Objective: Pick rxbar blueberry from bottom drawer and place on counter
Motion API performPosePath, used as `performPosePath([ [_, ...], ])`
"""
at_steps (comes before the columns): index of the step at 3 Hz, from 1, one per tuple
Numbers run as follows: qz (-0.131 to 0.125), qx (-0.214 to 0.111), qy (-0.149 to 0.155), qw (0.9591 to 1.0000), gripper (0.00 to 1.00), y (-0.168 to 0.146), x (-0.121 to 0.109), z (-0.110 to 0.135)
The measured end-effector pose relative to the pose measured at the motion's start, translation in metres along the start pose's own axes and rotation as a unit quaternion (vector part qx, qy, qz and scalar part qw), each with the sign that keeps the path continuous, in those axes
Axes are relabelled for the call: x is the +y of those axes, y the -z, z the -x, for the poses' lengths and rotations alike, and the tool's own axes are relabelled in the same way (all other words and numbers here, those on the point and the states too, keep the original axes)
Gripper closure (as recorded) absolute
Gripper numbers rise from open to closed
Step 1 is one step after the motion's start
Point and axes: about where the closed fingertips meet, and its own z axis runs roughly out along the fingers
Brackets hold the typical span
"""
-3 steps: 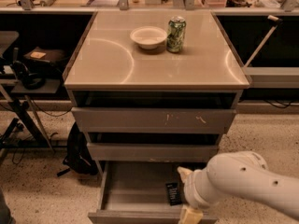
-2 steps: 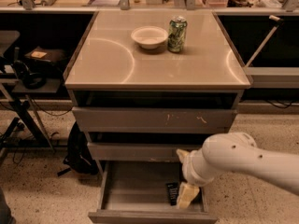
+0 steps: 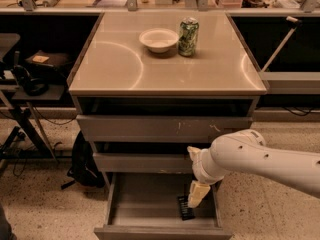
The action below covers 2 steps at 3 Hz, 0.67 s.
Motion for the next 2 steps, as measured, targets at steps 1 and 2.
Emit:
performPosePath([
  [1, 0.003, -0.011, -0.04, 0.9991, 0.0, 0.004, -0.006, -0.037],
  [2, -0.019, -0.011, -0.089, 0.9958, 0.0, 0.01, -0.022, -0.102],
])
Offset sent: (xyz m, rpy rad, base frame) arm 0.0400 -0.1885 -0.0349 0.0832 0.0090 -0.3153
